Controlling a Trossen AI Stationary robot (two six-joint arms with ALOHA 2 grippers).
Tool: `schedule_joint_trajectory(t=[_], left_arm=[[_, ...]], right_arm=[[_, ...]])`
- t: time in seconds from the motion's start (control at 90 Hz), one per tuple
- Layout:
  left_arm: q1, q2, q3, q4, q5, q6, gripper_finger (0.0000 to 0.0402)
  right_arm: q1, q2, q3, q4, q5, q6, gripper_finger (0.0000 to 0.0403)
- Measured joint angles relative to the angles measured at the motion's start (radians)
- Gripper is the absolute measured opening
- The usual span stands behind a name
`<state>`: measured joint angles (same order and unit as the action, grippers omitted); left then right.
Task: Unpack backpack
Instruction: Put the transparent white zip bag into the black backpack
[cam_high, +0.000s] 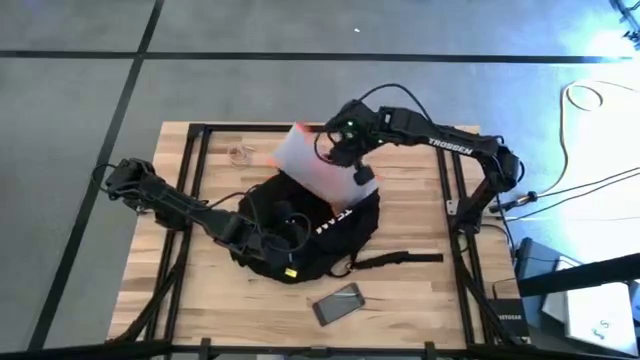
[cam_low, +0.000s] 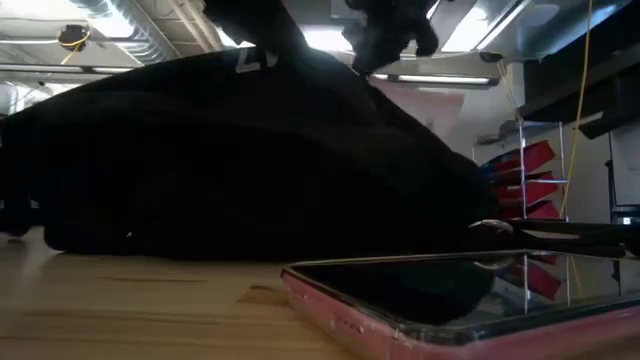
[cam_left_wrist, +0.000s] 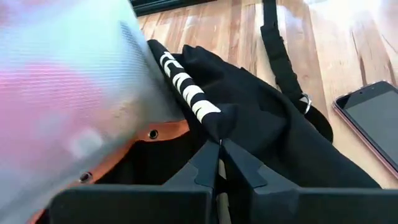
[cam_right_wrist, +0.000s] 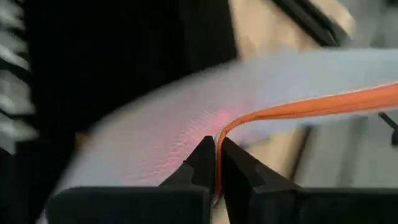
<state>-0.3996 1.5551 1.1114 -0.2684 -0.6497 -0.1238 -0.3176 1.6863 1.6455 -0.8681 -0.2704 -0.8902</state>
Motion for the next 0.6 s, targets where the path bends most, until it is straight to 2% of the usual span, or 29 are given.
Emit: schedule_joint_trajectory(t=[0.156,0.344,0.411,0.6], left_arm=[[0.0,0.0,0.0,0.0,0.003,0.002,0.0],[0.0,0.0,0.0,0.004,0.003,0.019,0.0],[0.0,0.0,0.0,0.005,0.004,0.023,0.0],[-0.001,0.0,0.0,0.071,0.003,0.059,0.0]], right_arm=[[0.035,0.002,0.0,0.001,-0.208,0.042,0.0],[0.087,0.002,0.0,-0.041,-0.376,0.056,0.0],[0.099,0.002,0.0,-0.044,-0.375,0.052,0.0],[0.093,0.02,0.002,-0.056,-0.277,0.047,0.0]])
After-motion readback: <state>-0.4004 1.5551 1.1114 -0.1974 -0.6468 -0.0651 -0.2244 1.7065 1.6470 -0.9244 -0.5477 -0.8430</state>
